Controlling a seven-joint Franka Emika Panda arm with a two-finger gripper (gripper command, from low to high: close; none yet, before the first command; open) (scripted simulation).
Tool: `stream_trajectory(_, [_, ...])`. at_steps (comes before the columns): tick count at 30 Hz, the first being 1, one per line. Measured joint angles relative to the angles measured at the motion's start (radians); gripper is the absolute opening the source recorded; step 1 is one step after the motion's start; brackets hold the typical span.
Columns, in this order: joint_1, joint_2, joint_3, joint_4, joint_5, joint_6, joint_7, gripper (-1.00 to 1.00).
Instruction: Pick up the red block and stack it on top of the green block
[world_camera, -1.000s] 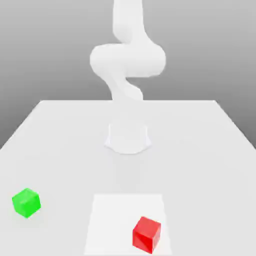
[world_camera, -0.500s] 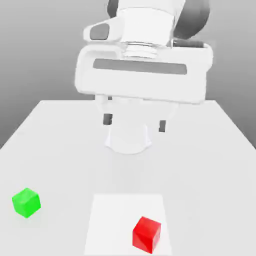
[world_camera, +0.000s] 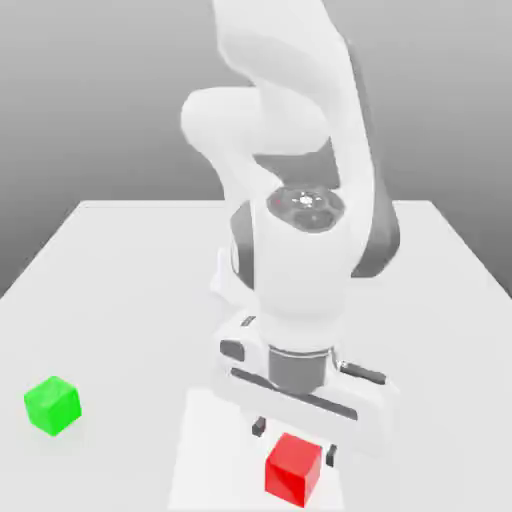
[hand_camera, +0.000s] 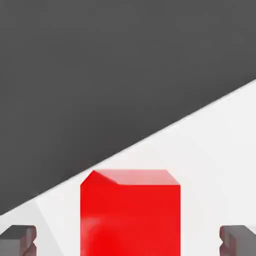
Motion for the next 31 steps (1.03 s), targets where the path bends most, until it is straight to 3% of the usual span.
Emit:
stream_trajectory(7, [0.001, 0.003, -0.001, 0.0, -0.002, 0.004, 0.002, -1.0])
stream_trajectory(12, [-0.032, -0.152, 0.039, -0.026, 0.074, -0.123, -0.055, -1.0])
stream_trajectory(19, [-0.232, -0.25, -0.13, -0.072, 0.129, -0.176, -0.148, -1.0])
stream_trajectory(23, [-0.457, -0.298, -0.25, -0.096, 0.171, -0.196, -0.22, -1.0])
stream_trajectory(27, [-0.491, -0.191, -0.246, -0.093, 0.213, -0.093, -0.263, -1.0])
stream_trajectory(28, [-0.497, -0.157, -0.24, -0.092, 0.222, -0.06, -0.27, 1.0])
stream_trajectory(31, [-0.497, -0.157, -0.24, -0.092, 0.222, -0.06, -0.27, 1.0])
